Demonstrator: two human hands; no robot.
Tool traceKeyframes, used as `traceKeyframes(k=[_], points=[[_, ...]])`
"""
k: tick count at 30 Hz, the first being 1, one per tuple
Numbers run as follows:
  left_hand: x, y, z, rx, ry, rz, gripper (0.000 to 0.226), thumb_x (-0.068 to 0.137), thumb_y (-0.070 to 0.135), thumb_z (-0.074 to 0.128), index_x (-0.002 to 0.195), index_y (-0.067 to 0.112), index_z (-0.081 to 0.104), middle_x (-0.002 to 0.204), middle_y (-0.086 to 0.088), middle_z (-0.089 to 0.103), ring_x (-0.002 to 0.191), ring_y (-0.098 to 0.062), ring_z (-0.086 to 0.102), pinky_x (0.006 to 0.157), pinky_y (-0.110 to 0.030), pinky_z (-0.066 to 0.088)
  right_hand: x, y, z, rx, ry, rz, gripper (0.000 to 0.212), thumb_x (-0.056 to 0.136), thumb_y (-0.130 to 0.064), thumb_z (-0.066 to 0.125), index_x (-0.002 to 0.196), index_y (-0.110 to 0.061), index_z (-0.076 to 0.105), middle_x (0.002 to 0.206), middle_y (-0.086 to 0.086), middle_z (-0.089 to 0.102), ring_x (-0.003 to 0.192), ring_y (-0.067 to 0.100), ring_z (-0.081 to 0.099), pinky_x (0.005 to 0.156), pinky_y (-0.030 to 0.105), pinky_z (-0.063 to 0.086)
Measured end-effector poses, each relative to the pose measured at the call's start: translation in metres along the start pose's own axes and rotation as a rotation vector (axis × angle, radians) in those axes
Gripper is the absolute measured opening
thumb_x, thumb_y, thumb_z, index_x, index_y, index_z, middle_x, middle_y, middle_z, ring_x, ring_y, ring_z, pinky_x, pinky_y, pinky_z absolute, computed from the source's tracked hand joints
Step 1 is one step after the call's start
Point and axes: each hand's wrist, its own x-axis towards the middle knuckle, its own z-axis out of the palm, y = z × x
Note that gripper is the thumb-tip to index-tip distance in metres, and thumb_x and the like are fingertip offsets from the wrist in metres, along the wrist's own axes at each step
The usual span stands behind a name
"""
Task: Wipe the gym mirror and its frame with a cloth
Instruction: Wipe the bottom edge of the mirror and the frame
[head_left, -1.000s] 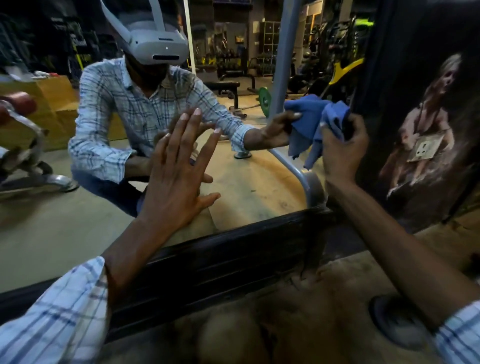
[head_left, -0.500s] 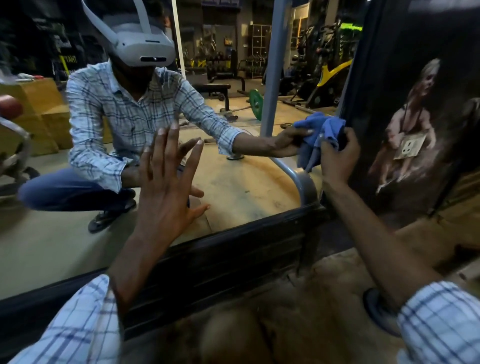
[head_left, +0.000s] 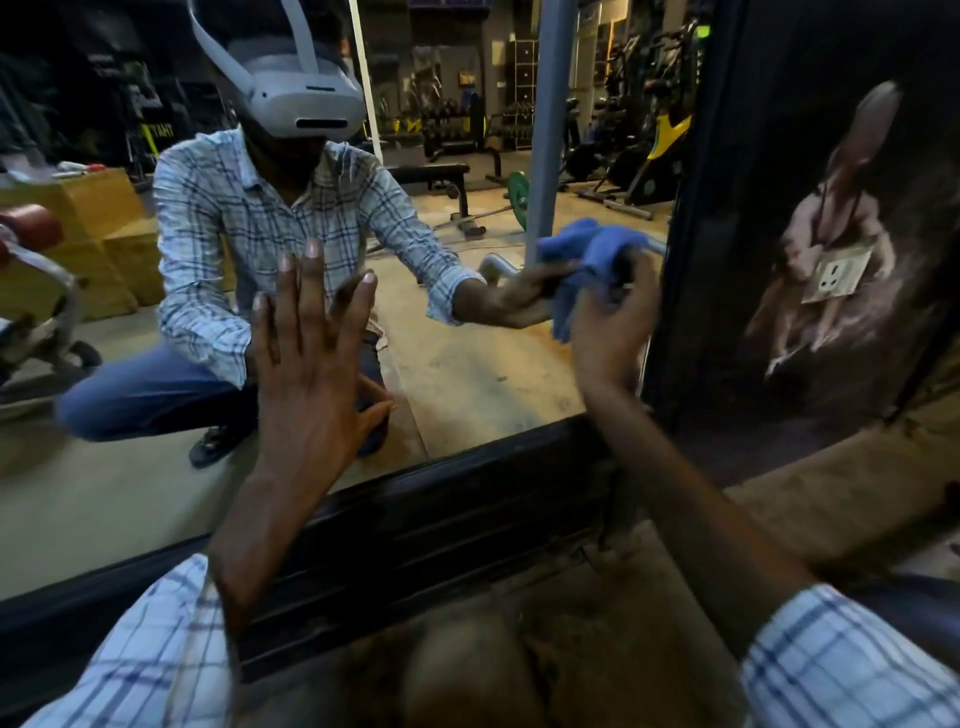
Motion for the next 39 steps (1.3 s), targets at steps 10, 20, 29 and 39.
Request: traceKeyframes(k=[10, 20, 29, 39], points=[[0.000, 0.001, 0.003, -0.012, -0.005, -0.015, 0.137, 0.060, 0.044, 0.098, 0.166, 0.018, 0.015, 0.170, -0.025, -0.004, 0.158, -0.044, -0.005, 0.126, -0.062, 0.004, 0.003, 0.043, -0.034, -0.075, -0.136, -0.115, 0.033, 0.097, -0.020, 0.063, 0.128, -0.009, 0.059, 0.119, -0.007, 0.061, 0.108, -0.005, 0.058, 0.095, 0.021, 0.051], [-0.002, 0.002, 0.002, -0.001, -0.003, -0.007, 0.136, 0.063, 0.044, 0.096, 0.167, 0.020, 0.012, 0.171, -0.025, -0.004, 0.158, -0.044, -0.004, 0.126, -0.062, 0.005, -0.036, 0.102, -0.066, -0.264, -0.492, -0.260, 0.029, 0.094, -0.012, 0.065, 0.122, -0.010, 0.061, 0.118, 0.007, 0.061, 0.107, 0.021, 0.060, 0.091, 0.037, 0.052], [-0.003, 0.000, 0.003, 0.021, -0.027, -0.011, 0.134, 0.065, 0.048, 0.094, 0.167, 0.021, 0.010, 0.171, -0.023, -0.004, 0.158, -0.043, -0.005, 0.127, -0.061, 0.004, -0.125, 0.083, -0.033, -0.170, -0.585, -0.258, 0.033, 0.083, -0.005, 0.075, 0.112, -0.014, 0.062, 0.111, 0.002, 0.062, 0.101, 0.018, 0.060, 0.085, 0.036, 0.052], [-0.008, -0.008, 0.000, 0.028, -0.042, 0.014, 0.132, 0.068, 0.051, 0.091, 0.167, 0.023, 0.007, 0.171, -0.021, -0.010, 0.159, -0.039, -0.009, 0.128, -0.058, 0.006, -0.093, 0.003, 0.018, 0.100, -0.033, 0.108, 0.030, 0.093, -0.007, 0.071, 0.121, -0.011, 0.063, 0.111, -0.005, 0.064, 0.097, -0.014, 0.059, 0.081, 0.011, 0.051]])
